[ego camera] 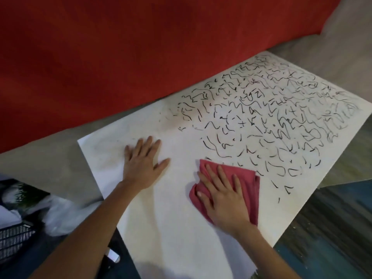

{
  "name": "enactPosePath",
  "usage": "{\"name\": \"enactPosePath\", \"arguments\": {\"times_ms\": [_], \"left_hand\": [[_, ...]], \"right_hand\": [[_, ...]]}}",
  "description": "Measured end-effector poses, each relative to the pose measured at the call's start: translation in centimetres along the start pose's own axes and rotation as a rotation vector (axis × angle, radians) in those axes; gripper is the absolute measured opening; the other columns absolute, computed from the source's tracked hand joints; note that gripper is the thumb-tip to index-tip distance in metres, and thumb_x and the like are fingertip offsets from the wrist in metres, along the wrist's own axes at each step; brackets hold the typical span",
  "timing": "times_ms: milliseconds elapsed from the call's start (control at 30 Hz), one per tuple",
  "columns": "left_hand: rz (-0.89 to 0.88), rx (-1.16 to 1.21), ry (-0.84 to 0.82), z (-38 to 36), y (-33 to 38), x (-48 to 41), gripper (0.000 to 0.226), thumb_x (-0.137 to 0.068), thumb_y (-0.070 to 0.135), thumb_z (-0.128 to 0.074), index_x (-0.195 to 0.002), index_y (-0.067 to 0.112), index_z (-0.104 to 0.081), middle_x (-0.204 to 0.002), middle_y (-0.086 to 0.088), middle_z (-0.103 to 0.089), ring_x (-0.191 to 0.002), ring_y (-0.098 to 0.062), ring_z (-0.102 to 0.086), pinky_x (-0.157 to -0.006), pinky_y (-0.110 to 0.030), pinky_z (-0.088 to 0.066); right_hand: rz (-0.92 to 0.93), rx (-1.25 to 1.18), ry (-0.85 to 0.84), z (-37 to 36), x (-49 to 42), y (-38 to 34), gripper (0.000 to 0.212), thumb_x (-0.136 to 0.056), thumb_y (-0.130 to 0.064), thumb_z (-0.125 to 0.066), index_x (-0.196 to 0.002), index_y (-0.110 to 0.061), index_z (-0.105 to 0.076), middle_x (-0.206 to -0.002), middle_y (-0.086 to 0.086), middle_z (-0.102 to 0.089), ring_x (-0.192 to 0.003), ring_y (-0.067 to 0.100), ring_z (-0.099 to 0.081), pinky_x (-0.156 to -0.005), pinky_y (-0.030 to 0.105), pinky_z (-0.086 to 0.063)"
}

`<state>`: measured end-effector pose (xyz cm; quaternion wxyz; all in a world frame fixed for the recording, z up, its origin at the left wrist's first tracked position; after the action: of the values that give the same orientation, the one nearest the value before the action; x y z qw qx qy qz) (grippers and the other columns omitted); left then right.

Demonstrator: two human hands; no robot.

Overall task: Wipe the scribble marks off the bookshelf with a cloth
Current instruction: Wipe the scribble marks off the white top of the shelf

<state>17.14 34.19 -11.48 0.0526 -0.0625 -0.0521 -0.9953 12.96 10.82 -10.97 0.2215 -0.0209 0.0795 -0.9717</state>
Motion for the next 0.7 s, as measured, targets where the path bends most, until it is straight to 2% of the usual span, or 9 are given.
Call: {"name": "enactPosePath", "arguments": {"times_ms": [133, 167, 233, 267, 367, 433, 533, 633, 700], "left_hand": [[0.038, -0.009, 0.02, -0.3, 0.1, -0.5, 0.095, -0.068, 0.073, 0.015, -0.153, 0.032, 0.0, -0.161, 0.005, 0.008, -0.148, -0.019, 0.01, -0.115, -0.049, 0.006], [0.04, -0.008, 0.015, -0.3, 0.2, -0.6, 0.095, -0.068, 0.073, 0.014, -0.153, 0.032, 0.001, -0.161, 0.005, 0.009, -0.147, -0.019, 0.011, -0.115, -0.049, 0.007], [0.042, 0.004, 0.003, -0.2, 0.2, -0.7, 0.096, -0.068, 0.074, 0.014, -0.153, 0.032, 0.002, -0.161, 0.005, 0.01, -0.147, -0.019, 0.013, -0.115, -0.049, 0.008], [0.041, 0.002, 0.005, -0.2, 0.2, -0.7, 0.096, -0.068, 0.074, 0.014, -0.153, 0.031, 0.002, -0.161, 0.005, 0.01, -0.147, -0.018, 0.013, -0.115, -0.049, 0.008], [0.034, -0.003, 0.019, -0.3, 0.2, -0.6, 0.096, -0.068, 0.074, 0.015, -0.153, 0.032, 0.002, -0.161, 0.005, 0.01, -0.147, -0.018, 0.012, -0.116, -0.05, 0.006], [0.034, 0.007, 0.037, -0.3, 0.1, -0.5, 0.095, -0.07, 0.074, 0.014, -0.153, 0.032, -0.001, -0.161, 0.005, 0.008, -0.148, -0.019, 0.01, -0.116, -0.05, 0.004], [0.031, 0.015, 0.049, -0.4, 0.2, -0.5, 0.094, -0.07, 0.073, 0.014, -0.153, 0.031, -0.001, -0.161, 0.005, 0.007, -0.148, -0.019, 0.01, -0.116, -0.049, 0.005], [0.044, 0.036, 0.066, -0.6, 0.1, -0.7, 0.093, -0.071, 0.07, 0.016, -0.153, 0.031, 0.0, -0.161, 0.006, 0.008, -0.148, -0.018, 0.01, -0.116, -0.049, 0.007], [0.043, 0.035, 0.08, -0.6, 0.3, -0.7, 0.09, -0.072, 0.067, 0.018, -0.153, 0.031, 0.0, -0.161, 0.005, 0.009, -0.148, -0.019, 0.011, -0.115, -0.049, 0.008]], "right_hand": [[-0.04, -0.025, -0.006, 0.1, 0.2, 0.3, 0.051, -0.096, -0.048, -0.024, -0.142, -0.032, -0.04, -0.148, -0.007, -0.042, -0.137, 0.022, -0.038, -0.109, 0.052, -0.028], [-0.054, -0.028, -0.032, 0.3, -1.7, 0.4, 0.056, -0.094, -0.05, -0.021, -0.144, -0.032, -0.037, -0.151, -0.008, -0.036, -0.14, 0.022, -0.033, -0.109, 0.054, -0.025], [-0.093, -0.062, -0.089, 0.7, -6.4, 1.2, 0.065, -0.09, -0.055, -0.006, -0.15, -0.035, -0.021, -0.159, -0.012, -0.013, -0.147, 0.018, -0.012, -0.114, 0.054, -0.009], [-0.12, -0.073, -0.101, 0.8, -8.8, 1.7, 0.064, -0.092, -0.056, -0.004, -0.151, -0.036, -0.013, -0.16, -0.014, -0.005, -0.148, 0.016, -0.003, -0.115, 0.052, -0.002], [-0.164, -0.073, -0.141, 1.1, -13.9, 2.6, 0.054, -0.1, -0.049, -0.016, -0.152, -0.035, -0.007, -0.16, -0.013, 0.001, -0.148, 0.016, 0.004, -0.116, 0.052, 0.003], [-0.147, -0.049, -0.143, 0.9, -13.5, 2.2, 0.056, -0.099, -0.052, -0.012, -0.152, -0.035, -0.005, -0.16, -0.012, 0.002, -0.148, 0.016, 0.005, -0.116, 0.051, 0.003], [-0.068, 0.001, -0.112, 0.4, -8.4, 1.1, 0.071, -0.086, -0.057, 0.002, -0.152, -0.035, -0.012, -0.16, -0.011, -0.007, -0.148, 0.017, -0.005, -0.116, 0.051, -0.003], [0.022, 0.015, -0.004, -0.1, -2.9, -0.6, 0.053, -0.097, -0.049, -0.018, -0.144, -0.03, -0.036, -0.149, -0.005, -0.041, -0.137, 0.023, -0.039, -0.109, 0.05, -0.022], [0.02, 0.024, -0.002, -0.4, -2.0, -0.8, 0.05, -0.1, -0.046, -0.019, -0.143, -0.027, -0.036, -0.145, -0.006, -0.046, -0.134, 0.021, -0.043, -0.107, 0.048, -0.024]]}}
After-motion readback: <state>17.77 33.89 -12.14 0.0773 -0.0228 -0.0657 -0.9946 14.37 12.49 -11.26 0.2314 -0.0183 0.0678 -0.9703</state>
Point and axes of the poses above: each hand's wrist, its own x-axis away from the middle knuckle, its own z-axis out of the back of the hand, y = z × x, the point moved 3 cm from there along -x, towards the middle knuckle
